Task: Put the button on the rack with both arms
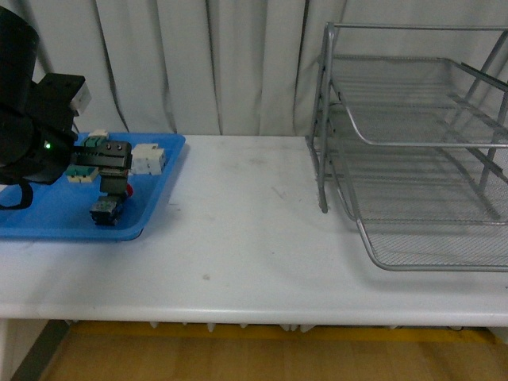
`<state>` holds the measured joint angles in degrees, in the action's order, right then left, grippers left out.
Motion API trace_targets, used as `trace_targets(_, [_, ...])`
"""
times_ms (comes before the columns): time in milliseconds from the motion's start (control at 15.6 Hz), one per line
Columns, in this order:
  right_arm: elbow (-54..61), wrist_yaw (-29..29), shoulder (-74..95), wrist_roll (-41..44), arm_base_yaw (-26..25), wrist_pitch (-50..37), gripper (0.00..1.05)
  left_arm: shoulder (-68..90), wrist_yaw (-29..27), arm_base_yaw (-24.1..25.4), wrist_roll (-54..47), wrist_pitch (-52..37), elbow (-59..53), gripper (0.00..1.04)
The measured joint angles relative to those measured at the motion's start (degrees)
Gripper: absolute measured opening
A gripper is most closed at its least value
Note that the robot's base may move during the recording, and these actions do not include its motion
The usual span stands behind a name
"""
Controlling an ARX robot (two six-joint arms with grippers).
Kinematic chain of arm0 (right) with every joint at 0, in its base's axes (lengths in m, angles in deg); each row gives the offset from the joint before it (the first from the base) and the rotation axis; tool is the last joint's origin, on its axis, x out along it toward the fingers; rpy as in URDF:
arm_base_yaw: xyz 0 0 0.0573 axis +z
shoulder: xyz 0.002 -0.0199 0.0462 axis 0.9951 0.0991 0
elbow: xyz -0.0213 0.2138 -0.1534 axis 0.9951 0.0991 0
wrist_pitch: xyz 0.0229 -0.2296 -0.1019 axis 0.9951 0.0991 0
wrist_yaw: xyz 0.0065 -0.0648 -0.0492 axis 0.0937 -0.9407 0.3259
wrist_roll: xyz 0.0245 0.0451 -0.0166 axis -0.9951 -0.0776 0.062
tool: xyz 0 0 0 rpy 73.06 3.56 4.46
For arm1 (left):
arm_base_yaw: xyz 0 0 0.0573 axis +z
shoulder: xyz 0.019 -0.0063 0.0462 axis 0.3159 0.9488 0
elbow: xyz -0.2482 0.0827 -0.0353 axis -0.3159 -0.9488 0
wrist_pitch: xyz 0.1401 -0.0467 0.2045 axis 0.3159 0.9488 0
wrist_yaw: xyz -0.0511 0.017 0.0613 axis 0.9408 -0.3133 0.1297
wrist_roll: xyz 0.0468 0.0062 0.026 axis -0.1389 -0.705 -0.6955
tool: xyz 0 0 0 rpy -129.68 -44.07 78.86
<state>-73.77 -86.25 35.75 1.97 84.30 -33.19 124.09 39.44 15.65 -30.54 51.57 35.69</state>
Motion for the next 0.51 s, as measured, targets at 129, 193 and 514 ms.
trace_targets(129, [0.0,0.0,0.0,0.0,0.0,0.0,0.98,3.6,-0.2,0.6,-1.1,0.9,3.8,0.98])
trace_targets(193, [0.0,0.0,0.0,0.0,0.0,0.0,0.98,5.4,-0.3,0.8,-1.8,1.2,4.9,0.98])
trace_targets(514, [0.0,0.0,0.0,0.0,0.0,0.0,0.98,11.0,4.8,1.4,-2.8,2.4,9.2,0.98])
